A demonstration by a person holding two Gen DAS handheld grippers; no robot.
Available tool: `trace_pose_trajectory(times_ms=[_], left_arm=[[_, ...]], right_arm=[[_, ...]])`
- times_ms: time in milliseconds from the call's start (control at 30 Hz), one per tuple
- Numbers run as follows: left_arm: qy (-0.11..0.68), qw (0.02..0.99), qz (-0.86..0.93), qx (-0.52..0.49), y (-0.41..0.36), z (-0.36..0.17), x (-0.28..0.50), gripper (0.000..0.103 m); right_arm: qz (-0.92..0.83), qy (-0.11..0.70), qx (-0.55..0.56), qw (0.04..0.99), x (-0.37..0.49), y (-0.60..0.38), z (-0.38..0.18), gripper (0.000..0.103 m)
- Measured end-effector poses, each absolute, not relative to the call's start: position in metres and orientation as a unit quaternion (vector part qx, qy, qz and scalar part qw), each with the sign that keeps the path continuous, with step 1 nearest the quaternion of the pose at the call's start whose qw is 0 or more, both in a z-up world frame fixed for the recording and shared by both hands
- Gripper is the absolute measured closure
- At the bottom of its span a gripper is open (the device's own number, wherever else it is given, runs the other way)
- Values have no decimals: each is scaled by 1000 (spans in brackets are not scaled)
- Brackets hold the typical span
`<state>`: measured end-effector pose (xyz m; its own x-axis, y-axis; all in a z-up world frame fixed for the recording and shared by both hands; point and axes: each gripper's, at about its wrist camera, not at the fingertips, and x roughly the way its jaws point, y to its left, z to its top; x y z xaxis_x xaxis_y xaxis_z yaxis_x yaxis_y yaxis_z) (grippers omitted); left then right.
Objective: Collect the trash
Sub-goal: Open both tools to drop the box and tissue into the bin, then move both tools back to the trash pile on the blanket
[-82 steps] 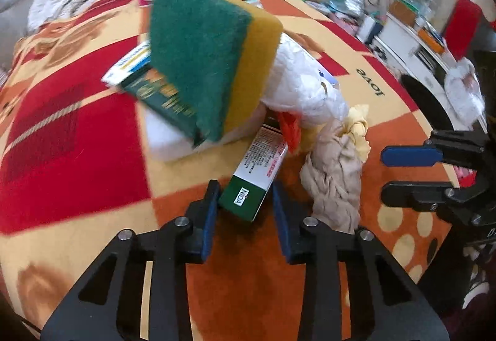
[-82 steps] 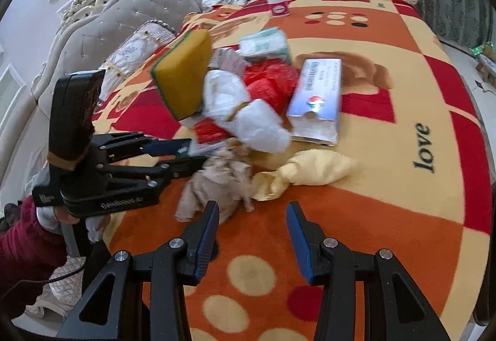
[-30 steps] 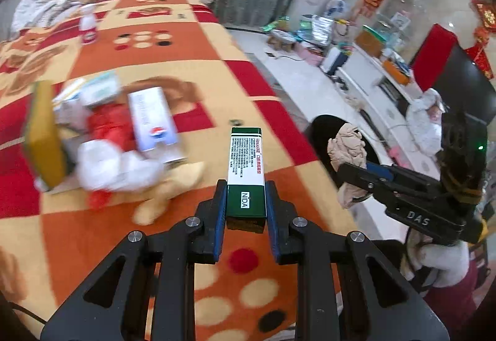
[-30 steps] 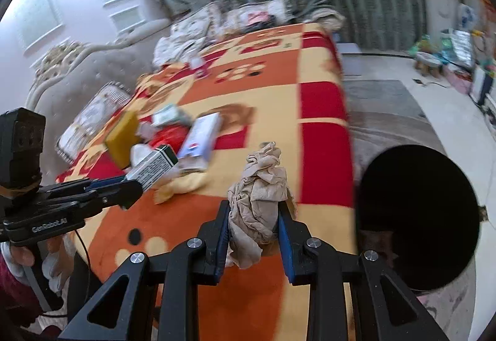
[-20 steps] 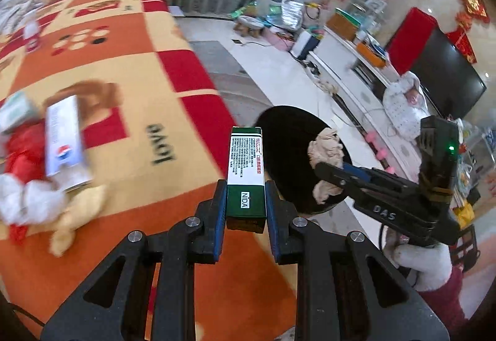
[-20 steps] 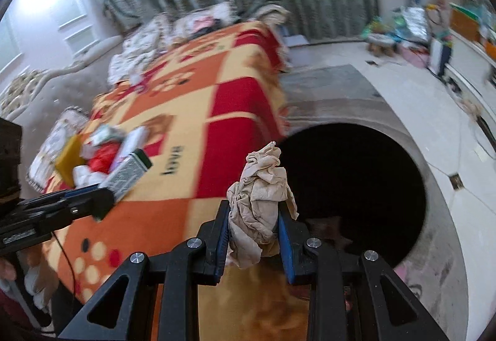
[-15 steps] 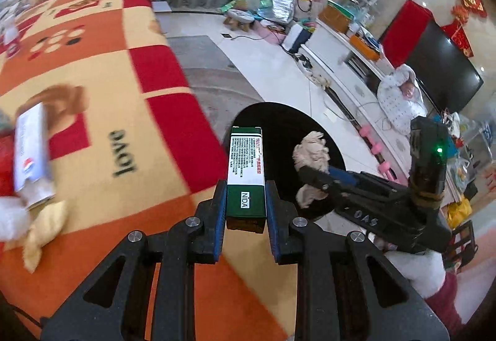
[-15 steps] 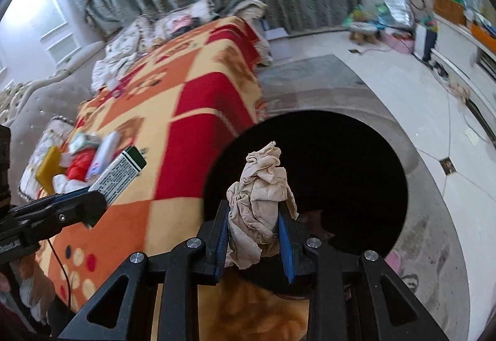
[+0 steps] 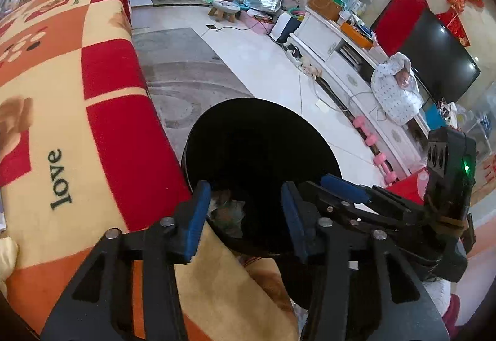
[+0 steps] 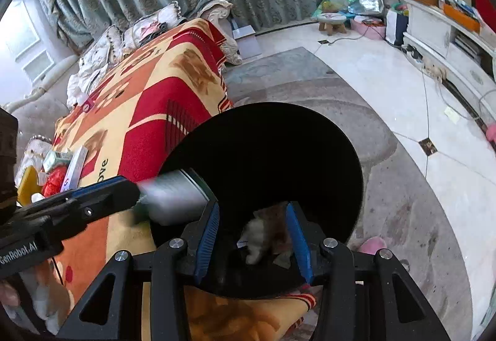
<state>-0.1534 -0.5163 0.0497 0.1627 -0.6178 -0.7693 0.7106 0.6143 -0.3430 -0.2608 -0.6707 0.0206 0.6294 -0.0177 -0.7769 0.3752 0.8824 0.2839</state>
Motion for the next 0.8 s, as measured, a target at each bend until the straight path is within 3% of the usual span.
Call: trace_pose_trajectory(times_ms=[367, 800], left_arm=[[470, 781, -407, 57, -494, 58, -158, 56], [461, 830, -311, 50, -399, 69, -146, 56]], right_arm=[[-99, 408, 209, 883, -255, -653, 33, 59], [-49, 412, 184, 891, -235, -597, 46, 57]])
